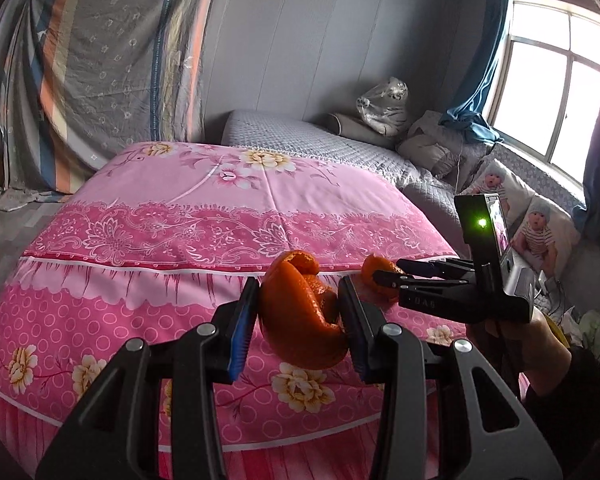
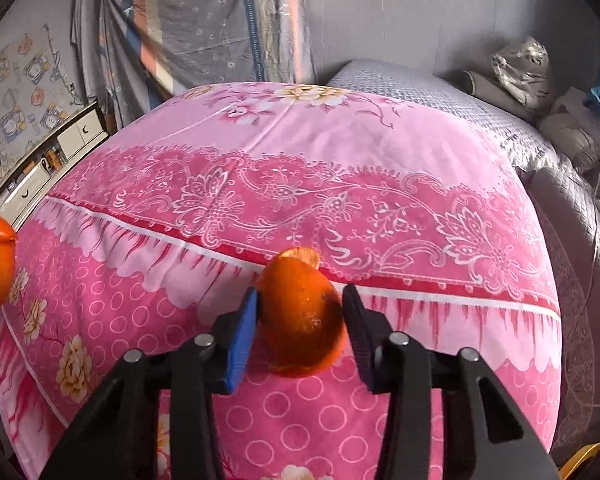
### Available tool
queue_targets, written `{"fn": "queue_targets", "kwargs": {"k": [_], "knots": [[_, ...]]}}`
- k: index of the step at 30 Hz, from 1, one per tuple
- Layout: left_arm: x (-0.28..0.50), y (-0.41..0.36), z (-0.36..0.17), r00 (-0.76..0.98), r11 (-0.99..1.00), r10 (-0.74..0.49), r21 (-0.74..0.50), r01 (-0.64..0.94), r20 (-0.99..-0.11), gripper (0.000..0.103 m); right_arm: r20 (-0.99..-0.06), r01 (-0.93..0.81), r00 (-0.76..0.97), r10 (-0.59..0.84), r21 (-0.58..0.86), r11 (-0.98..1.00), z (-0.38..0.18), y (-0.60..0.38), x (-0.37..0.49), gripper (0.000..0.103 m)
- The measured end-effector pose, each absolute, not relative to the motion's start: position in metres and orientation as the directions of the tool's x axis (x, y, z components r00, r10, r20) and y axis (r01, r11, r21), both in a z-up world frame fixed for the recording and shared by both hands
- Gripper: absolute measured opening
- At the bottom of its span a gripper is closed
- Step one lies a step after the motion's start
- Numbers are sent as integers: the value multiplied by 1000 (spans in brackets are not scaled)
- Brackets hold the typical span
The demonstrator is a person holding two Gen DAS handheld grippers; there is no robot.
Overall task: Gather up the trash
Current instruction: 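Lift the orange peels and carry them over the yellow bin with both tools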
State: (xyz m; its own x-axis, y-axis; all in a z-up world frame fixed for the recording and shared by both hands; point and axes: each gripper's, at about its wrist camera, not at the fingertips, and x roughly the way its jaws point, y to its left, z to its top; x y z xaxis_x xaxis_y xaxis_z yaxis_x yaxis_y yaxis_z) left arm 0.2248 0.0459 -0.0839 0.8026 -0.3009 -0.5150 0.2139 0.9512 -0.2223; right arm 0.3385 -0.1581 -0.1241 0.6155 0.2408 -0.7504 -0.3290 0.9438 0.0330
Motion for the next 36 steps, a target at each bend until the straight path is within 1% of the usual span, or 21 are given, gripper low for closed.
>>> {"fn": "queue_targets", "kwargs": {"k": [2, 7, 11, 16, 21, 28, 36], "knots": [[221, 42, -81, 803, 950, -304, -223, 218, -513, 38, -741, -326, 614, 273, 78, 942, -120, -165, 333, 34], [204, 29, -64, 821, 952, -302, -195, 236, -484, 38, -679, -352, 613, 405, 224, 909, -90, -186, 297, 33], [187, 14, -48, 827, 943, -331, -183, 277, -454, 38, -604, -388, 619, 502, 320, 864, -61, -210, 251, 33], [168, -7, -34, 824, 924, -383, -177, 340, -416, 38, -537, -408, 618, 574, 405, 818, -36, -238, 194, 33], [150, -32, -21, 806, 893, -450, -169, 418, -385, 38, -499, -390, 653, 570, 424, 818, -22, -265, 140, 33], [131, -71, -6, 767, 840, -538, -146, 523, -349, 38, -452, -291, 747, 488, 438, 851, -13, -312, 95, 33], [115, -118, 6, 726, 788, -601, -99, 608, -335, 39, -397, -143, 843, 363, 485, 863, -18, -380, 65, 33]]}}
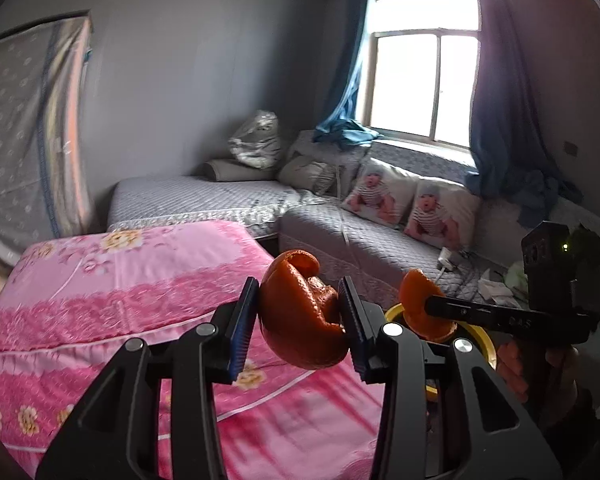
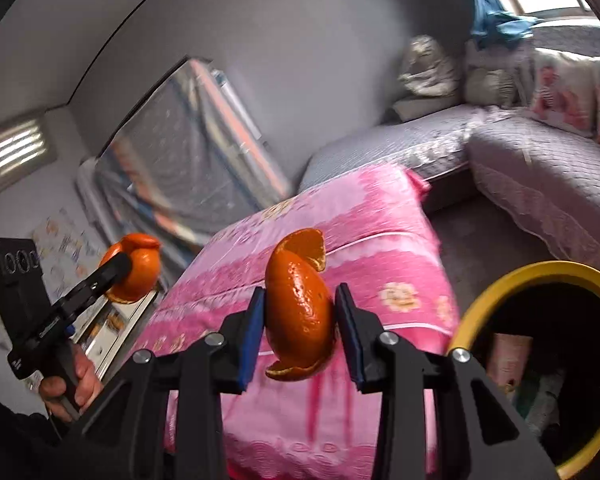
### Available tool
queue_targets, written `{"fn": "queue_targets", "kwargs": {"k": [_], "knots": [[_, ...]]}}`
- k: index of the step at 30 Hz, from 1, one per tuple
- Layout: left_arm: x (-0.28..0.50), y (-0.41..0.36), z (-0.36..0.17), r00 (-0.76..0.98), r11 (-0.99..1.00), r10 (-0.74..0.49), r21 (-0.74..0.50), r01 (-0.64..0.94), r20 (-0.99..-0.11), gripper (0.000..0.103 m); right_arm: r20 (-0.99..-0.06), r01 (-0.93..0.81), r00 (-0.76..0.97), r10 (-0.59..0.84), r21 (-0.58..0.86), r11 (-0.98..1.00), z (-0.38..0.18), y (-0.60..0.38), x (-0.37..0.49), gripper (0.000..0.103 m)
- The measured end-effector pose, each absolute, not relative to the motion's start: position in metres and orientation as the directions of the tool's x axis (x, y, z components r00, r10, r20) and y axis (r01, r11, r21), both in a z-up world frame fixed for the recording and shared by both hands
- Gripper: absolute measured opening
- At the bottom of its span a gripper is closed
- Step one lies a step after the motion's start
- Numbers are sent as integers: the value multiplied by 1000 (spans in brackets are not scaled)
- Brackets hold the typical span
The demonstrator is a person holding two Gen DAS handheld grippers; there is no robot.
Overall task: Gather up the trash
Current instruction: 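Lift the orange peels and carry them over the yellow bin with both tools, then open both tools to drop the orange peels into the bin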
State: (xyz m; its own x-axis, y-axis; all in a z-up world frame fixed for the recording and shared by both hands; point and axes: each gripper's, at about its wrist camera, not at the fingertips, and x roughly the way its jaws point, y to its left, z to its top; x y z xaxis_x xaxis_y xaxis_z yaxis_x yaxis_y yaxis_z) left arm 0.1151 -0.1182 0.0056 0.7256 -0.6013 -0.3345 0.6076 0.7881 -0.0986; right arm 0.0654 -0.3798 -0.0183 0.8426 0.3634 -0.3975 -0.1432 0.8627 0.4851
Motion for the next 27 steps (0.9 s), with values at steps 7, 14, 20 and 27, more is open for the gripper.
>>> {"fn": "queue_targets", "kwargs": {"k": [7, 14, 20, 27], "knots": [[116, -168, 8, 661, 722, -664, -69, 689, -351, 39, -395, 22, 900, 185, 465, 885, -31, -425, 45, 34], [127, -235, -6, 566, 635, -729, -72, 769, -385, 39, -448, 227, 894, -4, 444, 867, -53, -467, 34, 34], [163, -308, -48, 418, 560, -760, -175, 810, -498, 39, -535, 419, 832, -148, 430, 800, -83, -503, 31, 34], [189, -345, -78, 327, 529, -784, -293, 797, -528, 55, -619, 511, 762, -190, 395, 763, -102, -528, 35, 39]]}}
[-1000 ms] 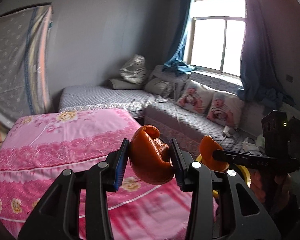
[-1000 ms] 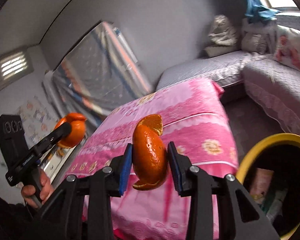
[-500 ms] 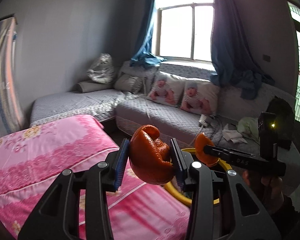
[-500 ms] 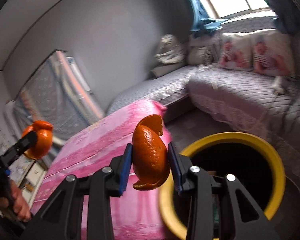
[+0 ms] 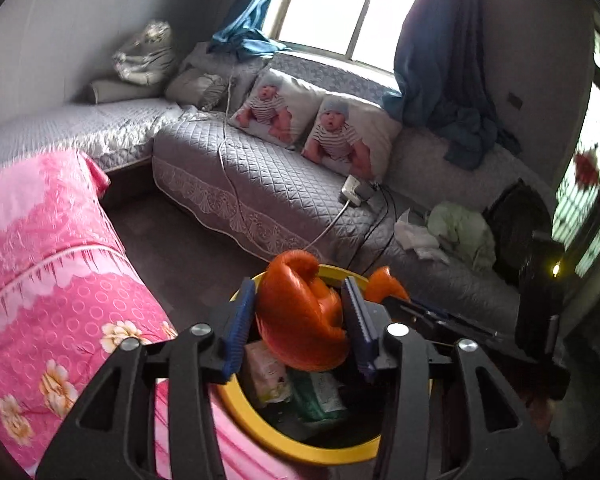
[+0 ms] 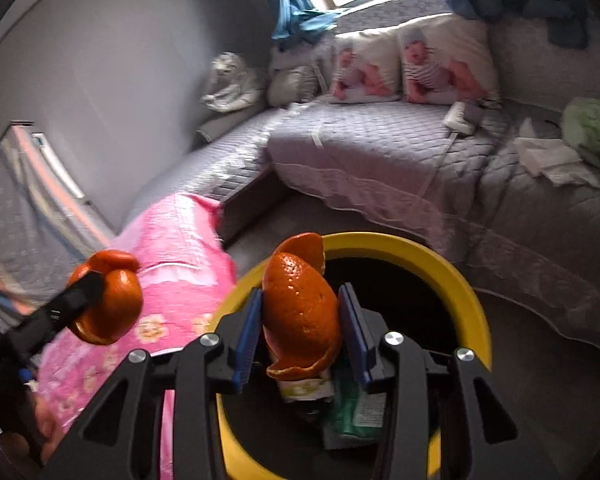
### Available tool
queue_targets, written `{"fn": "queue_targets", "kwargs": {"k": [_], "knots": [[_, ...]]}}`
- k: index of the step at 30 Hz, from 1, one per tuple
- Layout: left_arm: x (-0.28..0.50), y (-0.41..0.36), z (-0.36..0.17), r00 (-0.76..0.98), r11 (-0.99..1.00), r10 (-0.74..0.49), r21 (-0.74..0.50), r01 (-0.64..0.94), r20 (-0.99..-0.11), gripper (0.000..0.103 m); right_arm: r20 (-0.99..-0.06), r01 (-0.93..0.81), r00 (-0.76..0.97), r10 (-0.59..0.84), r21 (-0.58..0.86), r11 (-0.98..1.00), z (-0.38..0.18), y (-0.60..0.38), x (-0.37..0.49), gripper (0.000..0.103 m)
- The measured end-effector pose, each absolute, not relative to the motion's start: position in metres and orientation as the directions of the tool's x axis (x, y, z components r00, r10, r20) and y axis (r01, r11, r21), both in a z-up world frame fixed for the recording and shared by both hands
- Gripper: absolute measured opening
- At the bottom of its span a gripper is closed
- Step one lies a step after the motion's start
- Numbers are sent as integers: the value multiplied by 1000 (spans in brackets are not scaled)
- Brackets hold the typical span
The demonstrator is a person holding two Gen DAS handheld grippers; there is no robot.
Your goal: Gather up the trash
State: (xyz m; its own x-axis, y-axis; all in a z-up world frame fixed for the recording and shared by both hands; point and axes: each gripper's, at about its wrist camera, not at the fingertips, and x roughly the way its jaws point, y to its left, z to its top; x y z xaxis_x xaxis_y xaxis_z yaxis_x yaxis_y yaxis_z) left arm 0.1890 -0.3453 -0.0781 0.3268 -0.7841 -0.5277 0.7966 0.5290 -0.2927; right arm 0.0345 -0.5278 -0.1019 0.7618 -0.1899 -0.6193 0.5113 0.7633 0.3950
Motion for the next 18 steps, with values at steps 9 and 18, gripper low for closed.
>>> {"fn": "queue_targets", "kwargs": {"k": [9, 18], "knots": [[176, -281, -36, 462, 586, -798, -323, 743, -387, 95, -565, 556, 773, -288, 384, 737, -71, -525, 13, 88], [159, -191, -19, 693, 769, -636, -205, 605, -338, 95, -547, 618, 725, -418, 249, 746, -65, -484, 35, 96]]}}
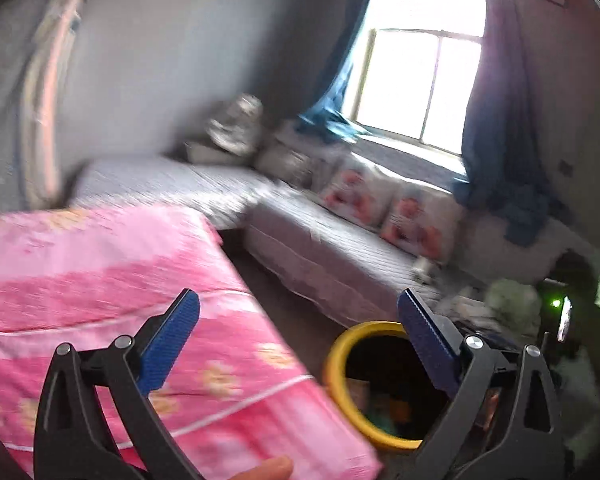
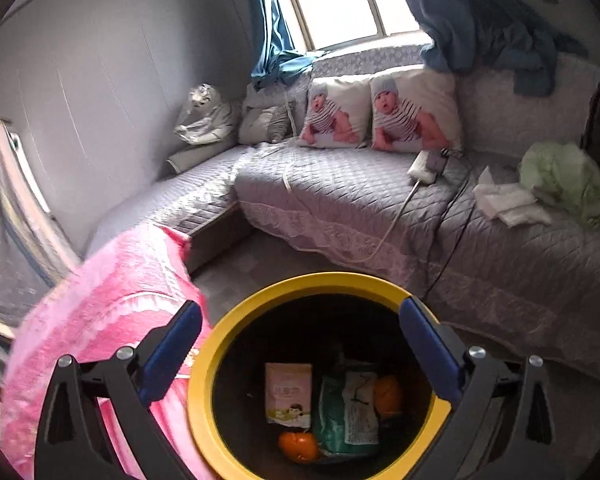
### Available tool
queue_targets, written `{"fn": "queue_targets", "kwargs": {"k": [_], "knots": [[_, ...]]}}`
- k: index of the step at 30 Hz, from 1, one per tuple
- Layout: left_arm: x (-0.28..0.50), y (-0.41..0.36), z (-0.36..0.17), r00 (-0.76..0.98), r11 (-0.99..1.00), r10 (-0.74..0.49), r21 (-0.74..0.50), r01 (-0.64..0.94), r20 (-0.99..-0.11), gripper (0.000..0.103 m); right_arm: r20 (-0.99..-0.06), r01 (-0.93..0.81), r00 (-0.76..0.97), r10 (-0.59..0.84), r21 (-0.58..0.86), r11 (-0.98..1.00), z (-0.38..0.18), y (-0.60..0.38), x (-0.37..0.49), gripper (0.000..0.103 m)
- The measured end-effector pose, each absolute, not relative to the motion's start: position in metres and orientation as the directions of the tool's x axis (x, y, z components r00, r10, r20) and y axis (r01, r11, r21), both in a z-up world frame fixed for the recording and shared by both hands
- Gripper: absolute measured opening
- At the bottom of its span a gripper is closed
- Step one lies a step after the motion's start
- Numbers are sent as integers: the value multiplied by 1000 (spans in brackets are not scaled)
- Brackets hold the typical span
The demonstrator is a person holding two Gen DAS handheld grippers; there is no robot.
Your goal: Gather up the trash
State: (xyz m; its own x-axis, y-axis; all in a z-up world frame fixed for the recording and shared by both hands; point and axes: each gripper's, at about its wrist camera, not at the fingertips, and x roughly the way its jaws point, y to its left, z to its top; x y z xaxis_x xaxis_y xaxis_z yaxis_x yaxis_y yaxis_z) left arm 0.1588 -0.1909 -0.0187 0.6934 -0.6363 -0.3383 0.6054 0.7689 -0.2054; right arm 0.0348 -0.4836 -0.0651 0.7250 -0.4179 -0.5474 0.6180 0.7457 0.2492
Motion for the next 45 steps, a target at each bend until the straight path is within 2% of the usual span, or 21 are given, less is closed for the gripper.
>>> {"fn": "queue_targets", "kwargs": {"k": [4, 8, 16, 19, 25, 32, 45], "knots": [[145, -138, -15, 808, 867, -498, -170, 468, -315, 95, -503, 565, 761, -409, 205, 799, -58, -440, 48, 96], [129, -87, -11, 855, 899, -435, -190, 395, -283, 95, -427, 422, 848, -314, 187, 887, -38, -374, 53, 96], [77, -19, 4, 948, 975, -213, -109, 192, -237, 95, -302, 158, 946, -118, 113, 981, 7, -266, 32, 96], [61, 2, 9, 970, 986, -140, -113, 119, -199, 95, -270, 129, 957, -101, 91, 987, 18, -244, 24, 96], [38, 26, 6, 983, 995, -48, -95, 32, -175, 95, -225, 122, 968, -108, 51, 991, 15, -216, 5, 96], [28, 32, -15, 963, 989, -62, -147, 24, -261, 95, -265, 97, 961, -81, 49, 994, -9, -194, 1, 96], [17, 32, -24, 977, 991, -2, -128, -26, -212, 95, -226, 162, 963, -146, 57, 985, -26, -193, -6, 96]]}}
